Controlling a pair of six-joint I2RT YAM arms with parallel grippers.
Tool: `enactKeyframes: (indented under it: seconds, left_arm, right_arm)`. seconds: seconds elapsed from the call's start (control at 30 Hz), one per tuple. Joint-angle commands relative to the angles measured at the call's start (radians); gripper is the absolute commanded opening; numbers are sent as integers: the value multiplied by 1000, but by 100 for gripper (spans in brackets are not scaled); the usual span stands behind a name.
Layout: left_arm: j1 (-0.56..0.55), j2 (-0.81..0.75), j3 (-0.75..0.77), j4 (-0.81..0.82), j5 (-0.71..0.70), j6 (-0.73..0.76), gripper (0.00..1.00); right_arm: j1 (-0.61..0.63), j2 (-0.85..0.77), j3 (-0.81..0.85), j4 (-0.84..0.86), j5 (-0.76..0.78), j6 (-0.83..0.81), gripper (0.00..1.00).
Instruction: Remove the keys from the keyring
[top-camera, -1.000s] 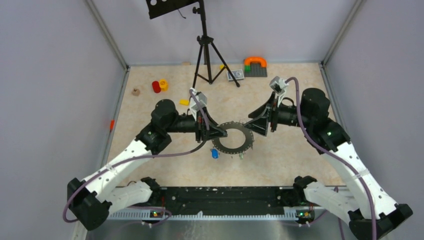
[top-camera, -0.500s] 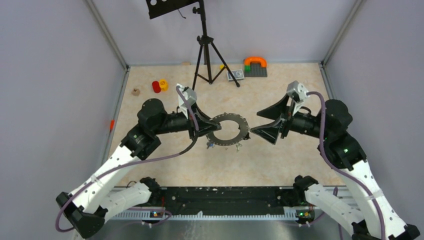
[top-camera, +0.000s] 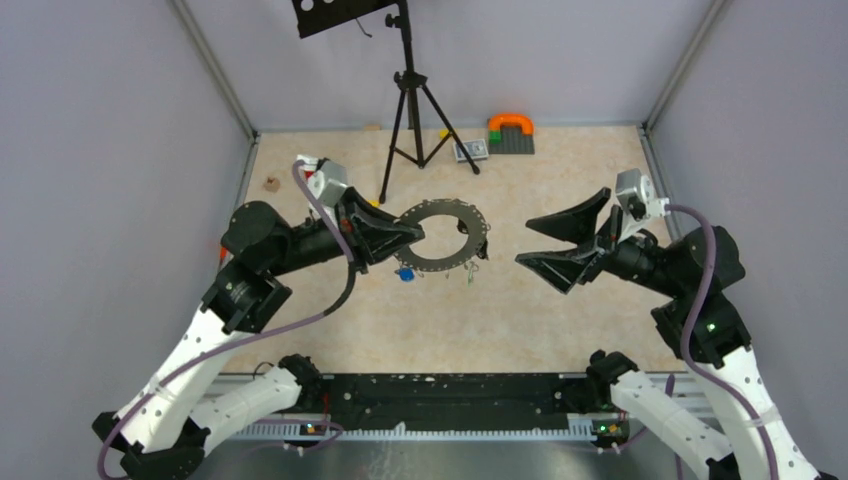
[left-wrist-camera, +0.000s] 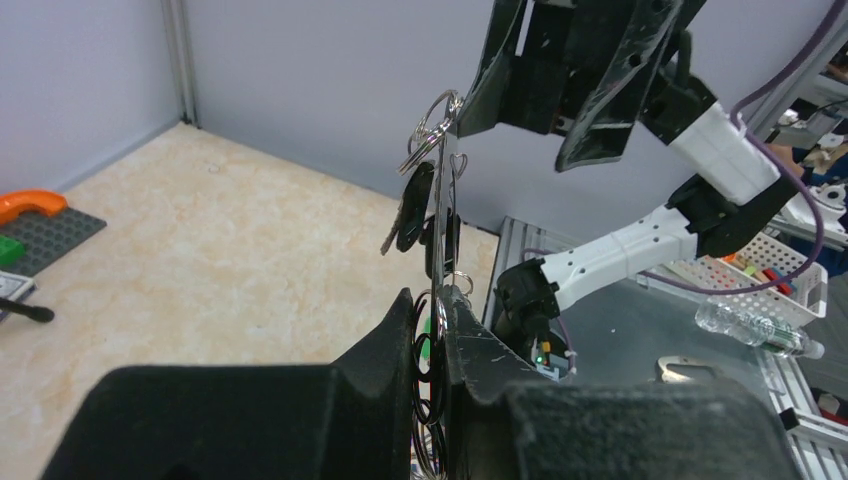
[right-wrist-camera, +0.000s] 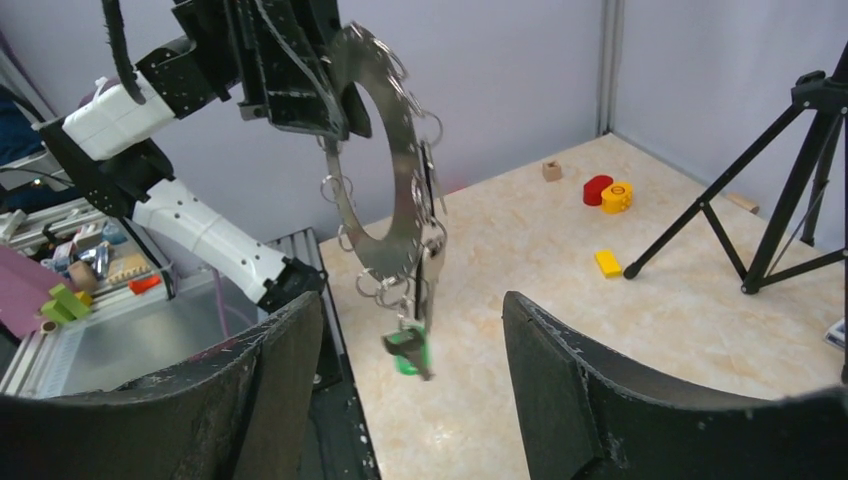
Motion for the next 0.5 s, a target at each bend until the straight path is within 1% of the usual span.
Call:
enactKeyframes:
  seconds: [0.0,0.1,0.2,0.37,0.47]
  left_arm:
    - [-3,-47,68,97,-26,-59,6]
    - [-3,-76,73,161,-24,-89,6]
    - [-3,-103,77,211,-32,-113,6]
    - [-4,-137,91,257,-59,-130,6]
    - [-4,-152,95,277,-77,-138,4]
  right_arm:
    - [8,-18,52,56,13,35,64]
    - [8,-23,66,60,15,44,61]
    - [8,-23,80,60,16,46,59]
    - [8,-29,90,69,19,43,58]
    - [8,-40,72,98,20,42,55]
